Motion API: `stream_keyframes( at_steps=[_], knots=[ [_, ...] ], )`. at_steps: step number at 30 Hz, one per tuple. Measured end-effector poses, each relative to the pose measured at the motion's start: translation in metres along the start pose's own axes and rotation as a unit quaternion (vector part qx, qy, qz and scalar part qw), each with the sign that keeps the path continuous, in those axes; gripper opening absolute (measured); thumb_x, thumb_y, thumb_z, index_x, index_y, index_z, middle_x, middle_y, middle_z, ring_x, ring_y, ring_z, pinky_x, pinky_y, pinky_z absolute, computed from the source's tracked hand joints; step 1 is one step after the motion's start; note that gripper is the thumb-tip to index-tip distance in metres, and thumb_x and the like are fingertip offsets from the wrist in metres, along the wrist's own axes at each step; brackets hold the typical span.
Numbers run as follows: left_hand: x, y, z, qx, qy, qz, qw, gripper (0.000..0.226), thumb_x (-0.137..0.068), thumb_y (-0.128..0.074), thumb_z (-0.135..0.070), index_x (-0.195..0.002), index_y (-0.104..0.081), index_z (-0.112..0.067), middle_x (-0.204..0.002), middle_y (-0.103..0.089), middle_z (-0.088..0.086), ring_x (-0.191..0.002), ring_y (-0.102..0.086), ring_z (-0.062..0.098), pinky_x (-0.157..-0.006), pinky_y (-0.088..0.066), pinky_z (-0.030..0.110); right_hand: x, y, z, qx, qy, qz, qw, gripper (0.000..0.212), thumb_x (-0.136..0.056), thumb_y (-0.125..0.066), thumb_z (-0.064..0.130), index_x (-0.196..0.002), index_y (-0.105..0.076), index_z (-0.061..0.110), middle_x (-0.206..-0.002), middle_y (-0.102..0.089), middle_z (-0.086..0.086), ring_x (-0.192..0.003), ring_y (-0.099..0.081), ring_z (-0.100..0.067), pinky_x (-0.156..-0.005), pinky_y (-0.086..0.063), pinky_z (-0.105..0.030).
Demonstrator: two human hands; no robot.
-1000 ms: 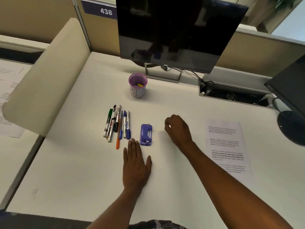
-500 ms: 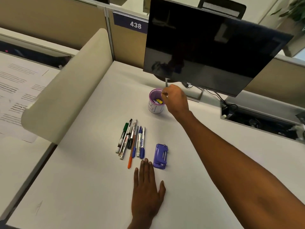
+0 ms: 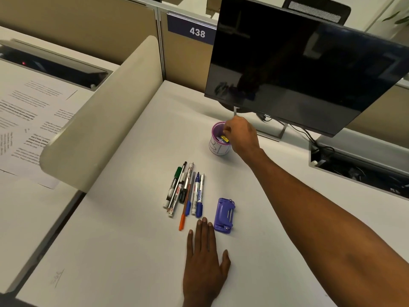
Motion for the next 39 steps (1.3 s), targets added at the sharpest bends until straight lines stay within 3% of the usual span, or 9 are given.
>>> stream_keyframes(
  at_steps=[4, 8, 12, 16, 22, 28, 31, 35, 39],
  knots=[
    [0.0, 0.006, -0.001, -0.014, 0.002, -0.022, 1.0, 0.089, -0.091, -0.048, -0.065, -0.16, -0.033, -0.01, -0.166, -0.036, 0.01, -0.151, -0.04, 0.027, -0.122, 0.0, 0.038, 0.006, 0.0, -0.001, -0.038, -0.003, -0.008, 0.999, 0.024, -0.101, -0.059, 0.018, -0.122, -0.067, 0.009, -0.12, -0.069, -0.012, -0.109, -0.065, -0.027, -0.094, -0.054, -0.035],
    [0.002, 0.005, 0.002, -0.026, 0.0, -0.055, 0.998, 0.088, -0.099, -0.036, -0.063, -0.166, -0.006, -0.015, -0.175, -0.002, 0.005, -0.162, -0.006, 0.024, -0.126, 0.008, 0.037, 0.027, 0.005, -0.009, -0.061, 0.013, -0.048, 0.997, 0.029, -0.102, -0.057, 0.023, -0.127, -0.066, 0.011, -0.125, -0.068, -0.01, -0.114, -0.063, -0.025, -0.093, -0.053, -0.033],
    [0.004, 0.001, 0.003, -0.037, -0.007, -0.059, 0.998, 0.086, -0.102, -0.031, -0.061, -0.167, 0.004, -0.017, -0.176, 0.01, 0.002, -0.161, 0.02, 0.015, -0.129, 0.011, 0.036, 0.059, 0.004, -0.033, -0.078, 0.001, -0.05, 0.996, 0.036, -0.103, -0.057, 0.028, -0.134, -0.061, 0.013, -0.138, -0.063, -0.009, -0.127, -0.057, -0.026, -0.103, -0.048, -0.035],
    [0.004, -0.001, 0.004, -0.053, -0.02, -0.071, 0.996, 0.087, -0.102, -0.034, -0.058, -0.167, 0.001, -0.012, -0.177, 0.009, 0.005, -0.163, 0.012, 0.018, -0.132, 0.004, 0.04, 0.097, 0.001, -0.071, -0.088, -0.018, -0.049, 0.995, 0.036, -0.104, -0.054, 0.03, -0.134, -0.062, 0.012, -0.14, -0.061, -0.008, -0.13, -0.054, -0.025, -0.109, -0.043, -0.036],
    [0.007, 0.001, 0.002, -0.075, -0.035, -0.108, 0.991, 0.086, -0.102, -0.039, -0.053, -0.166, -0.008, -0.006, -0.177, -0.004, 0.01, -0.164, 0.003, 0.02, -0.132, -0.009, 0.046, 0.173, -0.006, -0.114, -0.115, -0.029, -0.081, 0.99, 0.028, -0.101, -0.059, 0.021, -0.124, -0.067, 0.008, -0.124, -0.068, -0.007, -0.119, -0.06, -0.026, -0.097, -0.046, -0.034],
    [0.008, 0.002, 0.001, -0.096, -0.036, -0.112, 0.988, 0.084, -0.102, -0.037, -0.053, -0.166, -0.01, -0.006, -0.176, -0.007, 0.01, -0.164, 0.003, 0.021, -0.132, -0.01, 0.047, 0.24, -0.031, -0.152, -0.165, -0.076, -0.072, 0.981, 0.022, -0.097, -0.064, 0.019, -0.117, -0.069, 0.011, -0.113, -0.07, -0.003, -0.108, -0.065, -0.025, -0.088, -0.054, -0.04],
    [0.008, 0.002, 0.002, -0.104, -0.032, -0.112, 0.988, 0.084, -0.102, -0.034, -0.055, -0.166, -0.009, -0.007, -0.176, -0.007, 0.009, -0.164, 0.002, 0.021, -0.133, -0.009, 0.047, 0.263, -0.045, -0.164, -0.173, -0.086, -0.048, 0.98, 0.022, -0.098, -0.064, 0.023, -0.117, -0.069, 0.014, -0.114, -0.069, 0.0, -0.109, -0.063, -0.021, -0.088, -0.052, -0.035],
    [0.007, 0.001, 0.001, -0.113, -0.03, -0.114, 0.987, 0.084, -0.102, -0.034, -0.056, -0.166, -0.01, -0.007, -0.176, -0.009, 0.01, -0.164, 0.001, 0.021, -0.133, -0.008, 0.047, 0.287, -0.063, -0.164, -0.197, -0.079, -0.021, 0.977, 0.022, -0.099, -0.063, 0.023, -0.117, -0.069, 0.013, -0.114, -0.068, -0.001, -0.109, -0.062, -0.019, -0.089, -0.048, -0.029],
    [0.007, 0.002, 0.0, -0.113, -0.026, -0.114, 0.987, 0.084, -0.102, -0.034, -0.056, -0.166, -0.009, -0.008, -0.176, -0.01, 0.009, -0.164, 0.0, 0.022, -0.133, -0.006, 0.046, 0.304, -0.076, -0.158, -0.213, -0.062, -0.001, 0.975, 0.021, -0.096, -0.066, 0.019, -0.115, -0.069, 0.01, -0.112, -0.066, -0.002, -0.109, -0.061, -0.021, -0.09, -0.051, -0.035]
  ],
)
Point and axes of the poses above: each hand's wrist, its own x-axis away from the middle knuckle, its own y-axis out of the back of the hand, z = x × y, the point moved 8 cm from there along -x, towards the middle knuckle
